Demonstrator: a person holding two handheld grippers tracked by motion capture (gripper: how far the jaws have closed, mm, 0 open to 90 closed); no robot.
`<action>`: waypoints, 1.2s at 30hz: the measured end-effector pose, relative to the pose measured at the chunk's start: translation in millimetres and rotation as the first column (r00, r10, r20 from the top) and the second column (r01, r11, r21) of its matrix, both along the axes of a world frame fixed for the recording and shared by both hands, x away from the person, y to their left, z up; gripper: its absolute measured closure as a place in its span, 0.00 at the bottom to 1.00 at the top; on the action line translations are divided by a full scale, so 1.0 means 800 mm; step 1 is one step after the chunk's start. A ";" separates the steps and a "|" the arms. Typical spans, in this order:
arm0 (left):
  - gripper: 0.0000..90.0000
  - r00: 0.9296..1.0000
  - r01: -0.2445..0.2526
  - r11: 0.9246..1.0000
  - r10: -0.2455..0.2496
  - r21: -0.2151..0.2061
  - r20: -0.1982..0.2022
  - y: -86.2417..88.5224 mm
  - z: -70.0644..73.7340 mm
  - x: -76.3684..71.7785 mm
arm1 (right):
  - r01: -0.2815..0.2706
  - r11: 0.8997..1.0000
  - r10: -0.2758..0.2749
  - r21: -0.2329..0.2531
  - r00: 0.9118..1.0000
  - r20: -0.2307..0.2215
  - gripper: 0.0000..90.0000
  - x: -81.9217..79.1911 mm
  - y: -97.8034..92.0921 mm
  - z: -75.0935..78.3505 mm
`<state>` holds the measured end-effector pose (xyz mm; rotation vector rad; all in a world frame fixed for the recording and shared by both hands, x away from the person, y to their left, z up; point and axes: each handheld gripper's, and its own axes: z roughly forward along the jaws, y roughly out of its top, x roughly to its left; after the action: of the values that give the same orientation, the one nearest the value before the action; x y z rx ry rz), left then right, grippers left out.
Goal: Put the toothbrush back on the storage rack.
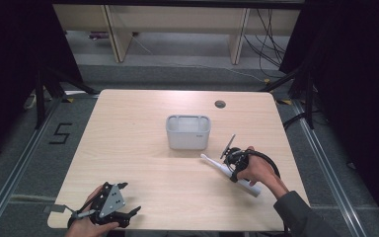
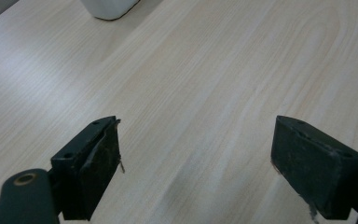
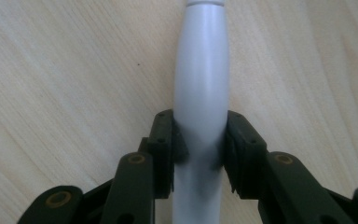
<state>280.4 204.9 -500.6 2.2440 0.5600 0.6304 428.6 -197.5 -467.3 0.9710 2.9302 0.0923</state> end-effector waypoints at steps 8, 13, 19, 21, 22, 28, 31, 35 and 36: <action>0.17 1.000 -0.001 1.000 0.001 0.006 0.003 0.001 0.000 0.000 | -0.012 0.997 0.009 0.081 0.999 0.044 0.74 -0.007 -0.011 0.009; 0.17 1.000 -0.008 1.000 0.008 -0.006 0.013 0.000 0.000 0.000 | -0.014 0.993 0.005 0.113 0.997 0.082 0.74 -0.011 -0.017 0.019; 0.17 1.000 -0.008 1.000 0.008 -0.012 0.012 0.000 0.000 0.000 | -0.024 0.961 -0.016 0.277 0.990 0.139 0.74 -0.021 -0.024 0.041; 0.17 1.000 0.000 1.000 0.000 -0.014 0.008 0.000 0.000 0.000 | -0.019 0.947 -0.033 0.321 0.987 0.155 0.74 -0.023 -0.027 0.046; 0.17 1.000 -0.002 1.000 0.002 -0.009 0.012 0.000 0.001 0.000 | -0.013 0.937 -0.048 0.348 0.985 0.166 0.74 -0.025 -0.026 0.048; 0.17 1.000 -0.004 1.000 0.004 -0.012 0.008 0.000 0.001 0.000 | -0.022 0.903 -0.071 0.429 0.977 0.200 0.74 -0.024 -0.027 0.054; 0.17 1.000 -0.002 1.000 0.002 0.000 0.016 0.001 0.002 0.000 | -0.011 0.877 -0.105 0.480 0.971 0.215 0.74 -0.024 -0.024 0.054; 0.17 1.000 -0.003 1.000 0.003 -0.016 0.014 -0.001 0.002 -0.001 | -0.036 0.856 -0.114 0.516 0.960 0.257 0.74 -0.019 -0.015 0.051; 0.17 1.000 -0.005 1.000 0.006 -0.018 0.016 -0.001 0.002 -0.001 | -0.070 0.853 -0.088 0.517 0.957 0.275 0.74 -0.017 -0.013 0.051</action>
<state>279.3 204.4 -499.2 2.2195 0.5618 0.6439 415.2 -208.3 -426.5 0.9168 2.6608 0.9909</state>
